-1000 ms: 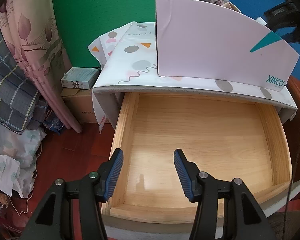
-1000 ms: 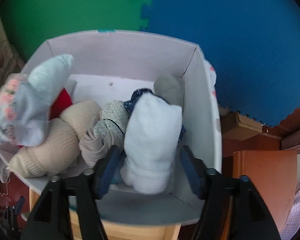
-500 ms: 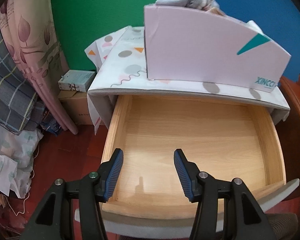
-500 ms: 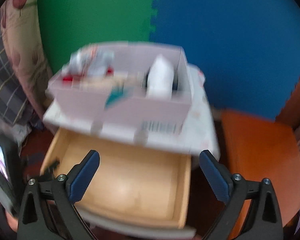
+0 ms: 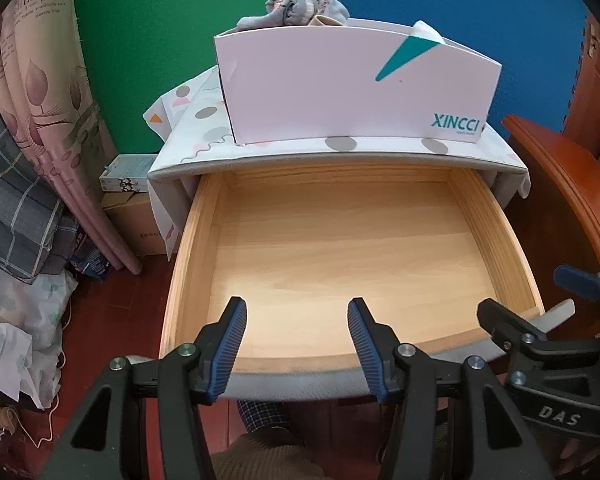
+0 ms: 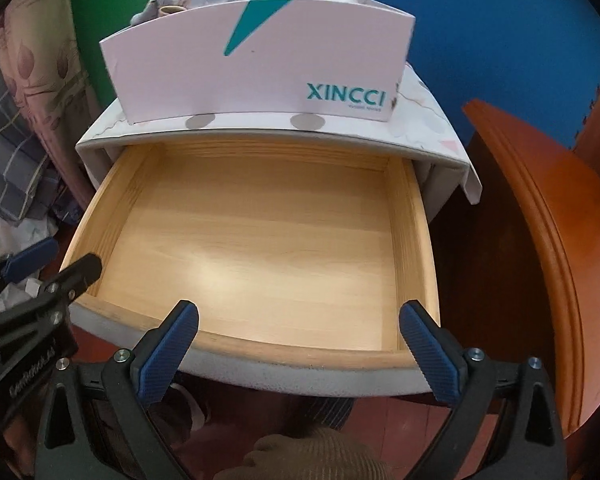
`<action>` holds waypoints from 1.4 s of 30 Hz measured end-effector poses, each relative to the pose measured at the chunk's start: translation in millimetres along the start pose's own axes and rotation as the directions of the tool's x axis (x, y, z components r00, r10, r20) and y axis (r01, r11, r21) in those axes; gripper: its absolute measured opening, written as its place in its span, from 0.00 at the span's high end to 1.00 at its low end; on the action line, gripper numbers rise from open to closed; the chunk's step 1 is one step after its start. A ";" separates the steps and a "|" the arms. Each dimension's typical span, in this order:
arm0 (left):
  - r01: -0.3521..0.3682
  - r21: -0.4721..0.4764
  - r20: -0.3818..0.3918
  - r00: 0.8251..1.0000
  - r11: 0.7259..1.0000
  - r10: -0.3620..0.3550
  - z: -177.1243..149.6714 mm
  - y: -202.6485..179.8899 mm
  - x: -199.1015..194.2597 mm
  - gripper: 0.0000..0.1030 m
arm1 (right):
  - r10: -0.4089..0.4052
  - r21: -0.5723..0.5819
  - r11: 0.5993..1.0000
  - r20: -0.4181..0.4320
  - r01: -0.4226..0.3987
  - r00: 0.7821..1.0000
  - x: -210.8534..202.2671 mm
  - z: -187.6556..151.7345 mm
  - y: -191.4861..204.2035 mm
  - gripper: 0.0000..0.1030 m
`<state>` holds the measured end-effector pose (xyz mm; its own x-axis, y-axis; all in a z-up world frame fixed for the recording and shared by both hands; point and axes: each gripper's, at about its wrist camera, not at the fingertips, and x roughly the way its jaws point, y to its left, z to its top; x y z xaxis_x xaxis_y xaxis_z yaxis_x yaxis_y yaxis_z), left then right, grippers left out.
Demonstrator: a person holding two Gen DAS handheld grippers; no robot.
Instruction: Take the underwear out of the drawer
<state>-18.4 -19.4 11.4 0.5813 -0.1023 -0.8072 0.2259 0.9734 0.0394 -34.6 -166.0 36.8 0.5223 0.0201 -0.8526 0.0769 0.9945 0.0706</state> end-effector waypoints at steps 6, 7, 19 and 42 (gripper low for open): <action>-0.013 0.004 0.002 1.000 1.000 0.013 -4.0 -2.6 0.9 0.48 | -0.015 0.022 1.000 0.016 0.015 1.000 -1.8 -2.5 -3.2 0.03; -0.011 0.002 0.000 1.000 1.000 0.011 -4.1 -2.5 1.4 0.48 | -0.023 0.019 1.000 0.018 0.023 1.000 -1.8 -2.4 -2.8 0.03; 0.005 -0.022 0.023 1.000 1.000 -0.004 -5.1 -6.6 -1.2 0.48 | -0.021 0.029 0.999 -0.011 0.021 1.000 4.3 -1.7 -4.2 0.02; -0.012 -0.037 0.024 1.000 0.999 0.013 -6.5 4.0 -2.9 0.48 | -0.046 0.017 0.999 -0.055 0.047 0.997 12.7 -4.1 -5.5 0.02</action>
<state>-24.2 -13.9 10.0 0.6024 -0.0948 -0.7925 0.1900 0.9814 0.0270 -31.9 -170.7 23.5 0.4708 -0.0199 -0.8820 0.1157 0.9925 0.0394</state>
